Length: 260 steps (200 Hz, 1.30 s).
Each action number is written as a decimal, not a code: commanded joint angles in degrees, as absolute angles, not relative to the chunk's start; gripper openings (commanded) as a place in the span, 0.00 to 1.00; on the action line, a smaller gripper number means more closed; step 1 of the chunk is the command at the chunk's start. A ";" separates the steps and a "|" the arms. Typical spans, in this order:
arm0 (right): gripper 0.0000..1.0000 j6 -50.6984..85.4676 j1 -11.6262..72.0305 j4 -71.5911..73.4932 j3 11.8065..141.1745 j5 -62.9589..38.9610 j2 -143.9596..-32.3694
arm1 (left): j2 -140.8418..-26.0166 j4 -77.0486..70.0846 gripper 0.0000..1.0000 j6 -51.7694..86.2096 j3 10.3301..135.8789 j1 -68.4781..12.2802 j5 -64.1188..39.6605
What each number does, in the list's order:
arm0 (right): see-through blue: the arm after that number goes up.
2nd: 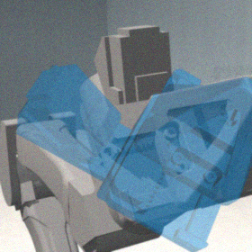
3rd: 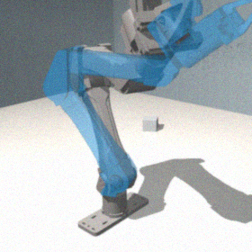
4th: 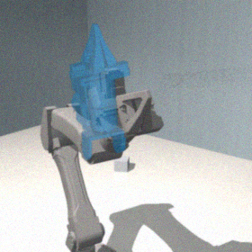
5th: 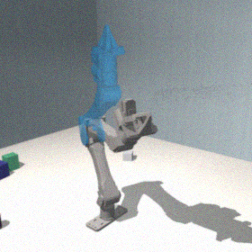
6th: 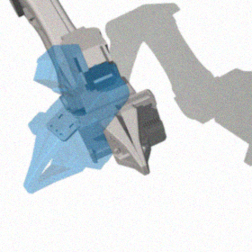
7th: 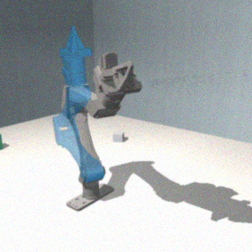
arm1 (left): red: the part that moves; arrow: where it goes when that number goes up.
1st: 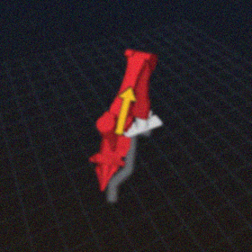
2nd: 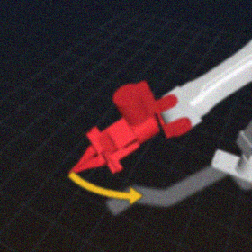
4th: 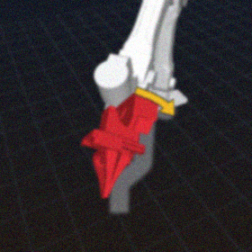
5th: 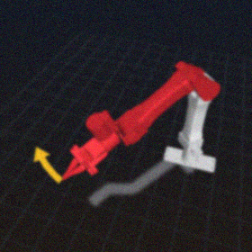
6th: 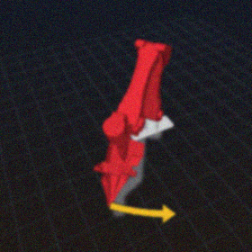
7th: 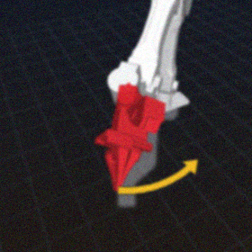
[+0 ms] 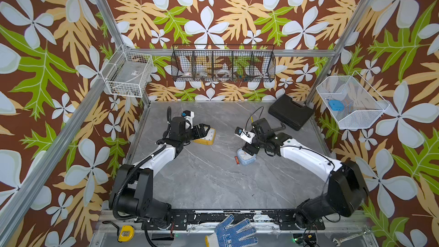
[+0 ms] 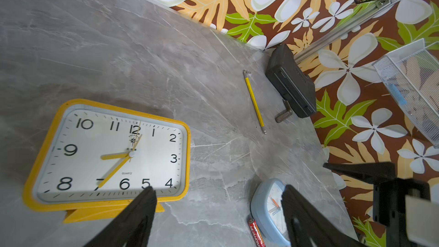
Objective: Insert the battery into the alarm
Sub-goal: Adjust the alarm at the center of the board.
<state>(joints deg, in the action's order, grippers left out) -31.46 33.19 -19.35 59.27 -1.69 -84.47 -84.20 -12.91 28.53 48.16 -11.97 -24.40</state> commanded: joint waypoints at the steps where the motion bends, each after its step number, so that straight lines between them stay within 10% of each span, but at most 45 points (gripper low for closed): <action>1: 0.84 -44.83 36.21 -12.25 51.78 2.25 -79.23 | -84.89 -15.29 0.84 29.18 48.72 -12.75 -24.66; 260: 0.80 -58.43 44.16 23.64 26.39 18.78 -85.34 | -88.35 -13.40 0.84 29.79 50.45 -13.60 -23.55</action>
